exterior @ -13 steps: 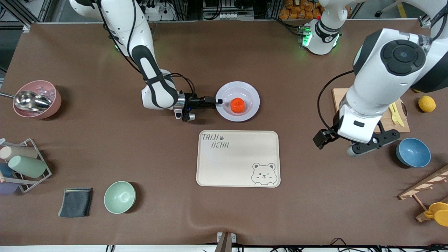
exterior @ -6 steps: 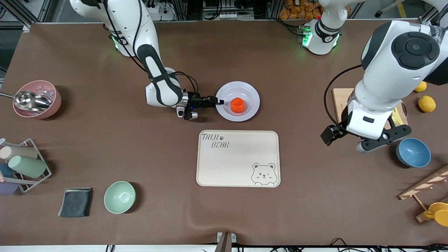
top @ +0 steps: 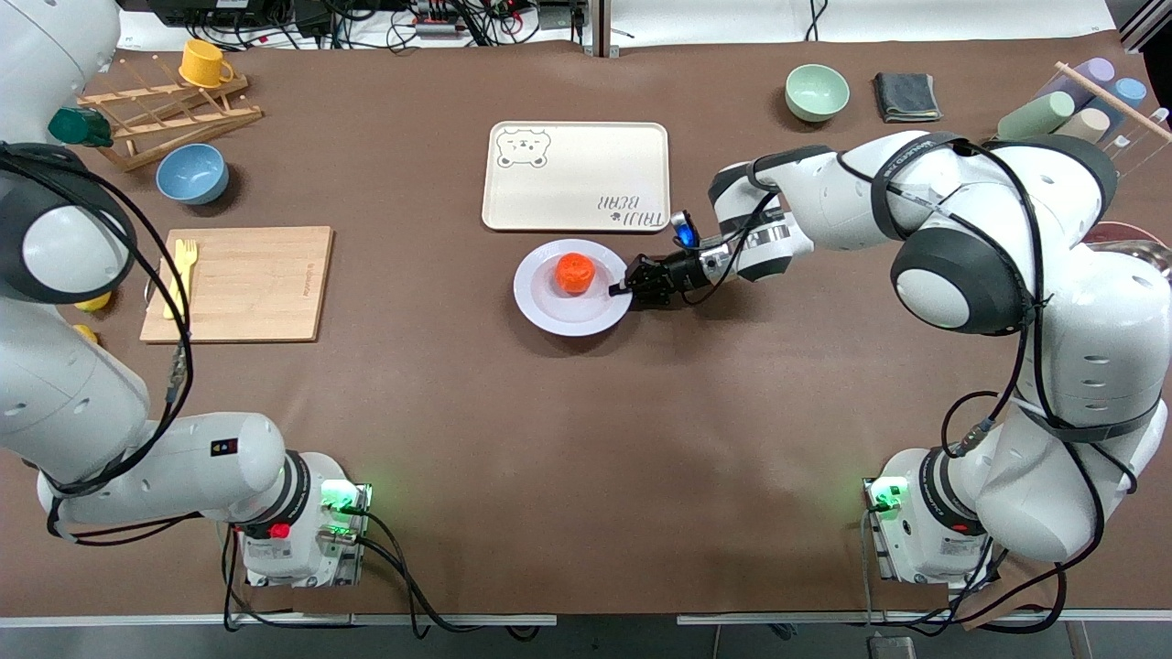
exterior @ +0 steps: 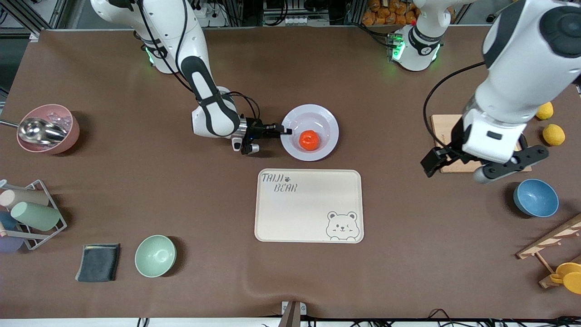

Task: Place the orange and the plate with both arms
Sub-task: 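Grip the plate rim with the right gripper while the left gripper withdraws, then slide the plate with the right gripper onto the bear tray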

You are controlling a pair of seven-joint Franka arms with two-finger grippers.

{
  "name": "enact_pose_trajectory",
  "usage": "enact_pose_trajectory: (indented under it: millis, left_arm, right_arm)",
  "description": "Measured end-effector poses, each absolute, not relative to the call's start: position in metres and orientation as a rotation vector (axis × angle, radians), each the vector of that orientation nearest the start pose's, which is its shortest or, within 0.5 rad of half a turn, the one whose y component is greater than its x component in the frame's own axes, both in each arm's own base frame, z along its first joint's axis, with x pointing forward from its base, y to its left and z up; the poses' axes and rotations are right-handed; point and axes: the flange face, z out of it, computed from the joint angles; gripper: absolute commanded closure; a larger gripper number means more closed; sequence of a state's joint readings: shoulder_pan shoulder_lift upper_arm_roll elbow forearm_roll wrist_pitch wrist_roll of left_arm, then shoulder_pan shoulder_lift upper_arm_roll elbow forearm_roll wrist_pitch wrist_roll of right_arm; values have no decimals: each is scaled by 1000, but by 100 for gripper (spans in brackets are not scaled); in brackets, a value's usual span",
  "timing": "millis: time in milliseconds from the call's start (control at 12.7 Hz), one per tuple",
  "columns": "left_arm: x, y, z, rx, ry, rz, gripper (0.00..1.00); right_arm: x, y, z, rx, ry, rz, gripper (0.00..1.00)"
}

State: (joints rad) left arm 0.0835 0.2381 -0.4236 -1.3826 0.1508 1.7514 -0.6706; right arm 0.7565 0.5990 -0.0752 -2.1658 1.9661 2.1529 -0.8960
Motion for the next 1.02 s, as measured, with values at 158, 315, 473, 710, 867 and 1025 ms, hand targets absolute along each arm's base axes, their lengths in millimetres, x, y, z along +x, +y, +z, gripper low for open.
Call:
enact_pose_trajectory:
  millis: [158, 315, 473, 710, 867, 1025]
  left_arm:
    - [611, -139, 615, -3114, -445, -242, 0]
    - [604, -117, 623, -3098, -356, -219, 0]
    - [598, -95, 632, -3119, -295, -191, 0]
    - [585, -74, 640, -3126, -256, -180, 0]
    - [578, -64, 638, -3122, -274, -164, 0]
    - [574, -51, 639, -3141, -259, -157, 0]
  right_arm:
    - [393, 361, 107, -2003, 168, 228, 100]
    - [399, 365, 118, -1982, 194, 227, 100]
    - [407, 371, 139, -1956, 212, 223, 100]
    - [424, 370, 165, -1933, 275, 210, 100]
    - [455, 356, 179, -1945, 344, 139, 100]
    - [486, 343, 194, -1943, 394, 73, 100]
